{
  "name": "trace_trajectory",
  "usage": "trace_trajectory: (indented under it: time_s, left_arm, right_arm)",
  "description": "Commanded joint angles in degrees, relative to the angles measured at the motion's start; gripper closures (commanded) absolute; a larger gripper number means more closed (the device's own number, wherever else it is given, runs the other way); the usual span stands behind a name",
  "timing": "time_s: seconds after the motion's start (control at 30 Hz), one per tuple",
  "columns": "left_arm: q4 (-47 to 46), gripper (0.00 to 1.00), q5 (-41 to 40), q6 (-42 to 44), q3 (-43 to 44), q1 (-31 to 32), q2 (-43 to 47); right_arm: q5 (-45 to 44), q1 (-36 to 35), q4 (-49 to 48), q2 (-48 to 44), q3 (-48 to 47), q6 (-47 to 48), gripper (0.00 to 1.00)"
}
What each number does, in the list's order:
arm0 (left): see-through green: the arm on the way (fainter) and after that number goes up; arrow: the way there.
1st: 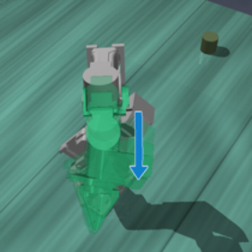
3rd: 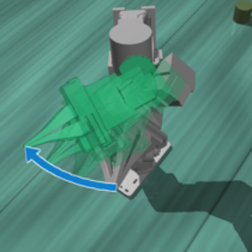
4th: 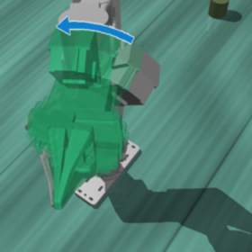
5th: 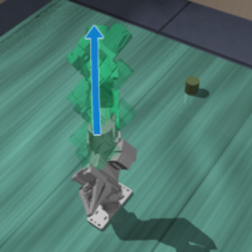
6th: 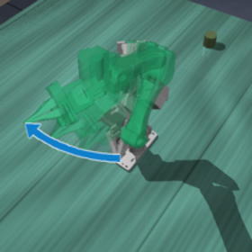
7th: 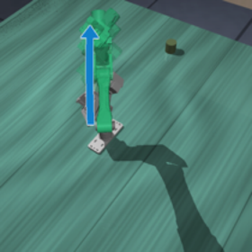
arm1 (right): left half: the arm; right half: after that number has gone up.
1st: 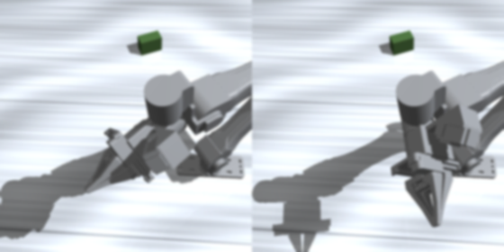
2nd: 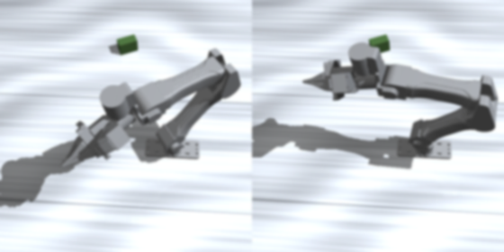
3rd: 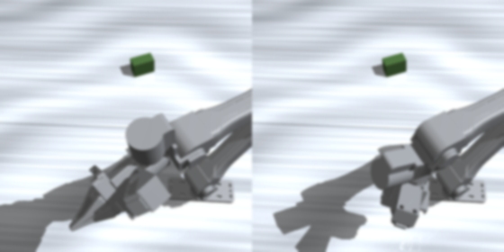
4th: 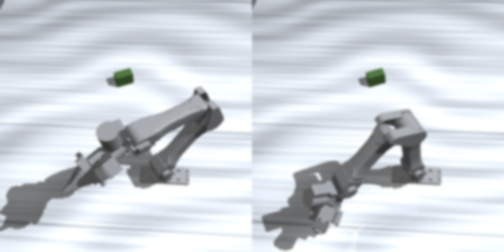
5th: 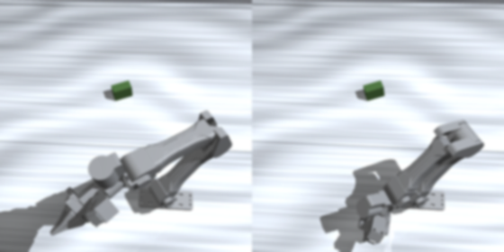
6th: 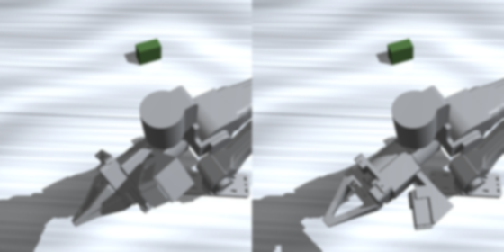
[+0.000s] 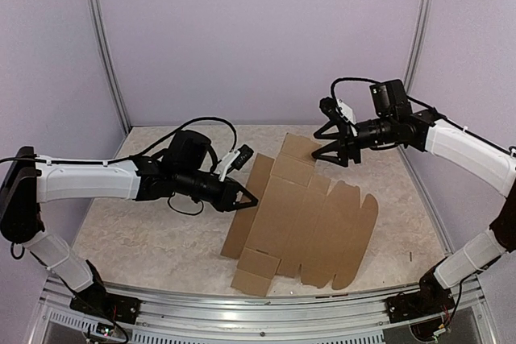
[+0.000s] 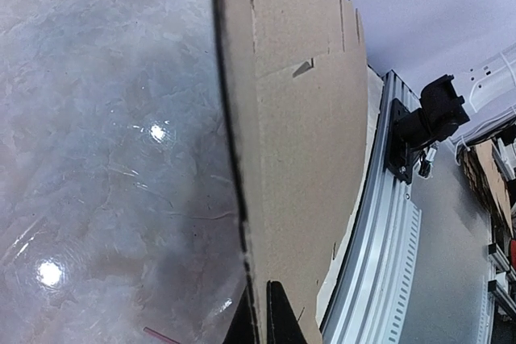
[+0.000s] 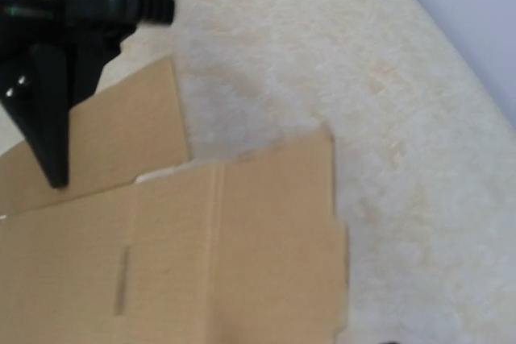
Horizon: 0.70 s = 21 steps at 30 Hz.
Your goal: Fold the paper box
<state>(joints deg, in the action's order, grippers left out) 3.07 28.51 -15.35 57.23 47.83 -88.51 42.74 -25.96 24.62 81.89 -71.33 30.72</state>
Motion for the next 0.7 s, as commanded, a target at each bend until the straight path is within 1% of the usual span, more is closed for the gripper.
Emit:
trace_trajectory:
  time_s: [0.0,0.1,0.2,0.3,0.53,0.6,0.67]
  left_arm:
    - [3.6,1.0,-1.7,3.3,1.6,0.5,-0.7]
    - [4.7,1.0,-2.6,4.3,2.2,0.5,-0.8]
    - [5.8,1.0,-3.5,4.9,3.1,0.5,-1.3]
    - [5.7,1.0,-3.9,5.2,3.4,0.6,-1.7]
    - [6.1,1.0,-4.9,6.3,4.4,0.6,-2.3]
    - [6.5,1.0,-5.2,6.6,5.0,0.6,-2.5]
    - [6.8,1.0,-5.5,6.7,5.6,0.6,-2.8]
  right_arm:
    - [-4.4,0.5,-3.1,-2.5,-2.0,-3.1,0.33]
    - [-5.9,0.5,0.0,-0.1,-4.4,-3.1,0.32]
    - [-3.4,0.5,3.3,2.7,-5.5,-2.8,0.31]
    - [-0.8,0.5,4.5,4.1,-5.1,-3.3,0.33]
    - [1.1,0.4,7.1,6.2,-5.3,-3.8,0.41]
    - [1.8,0.4,7.5,6.5,-5.4,-4.1,0.46]
    - [2.4,0.5,8.0,6.7,-5.2,-4.3,0.56]
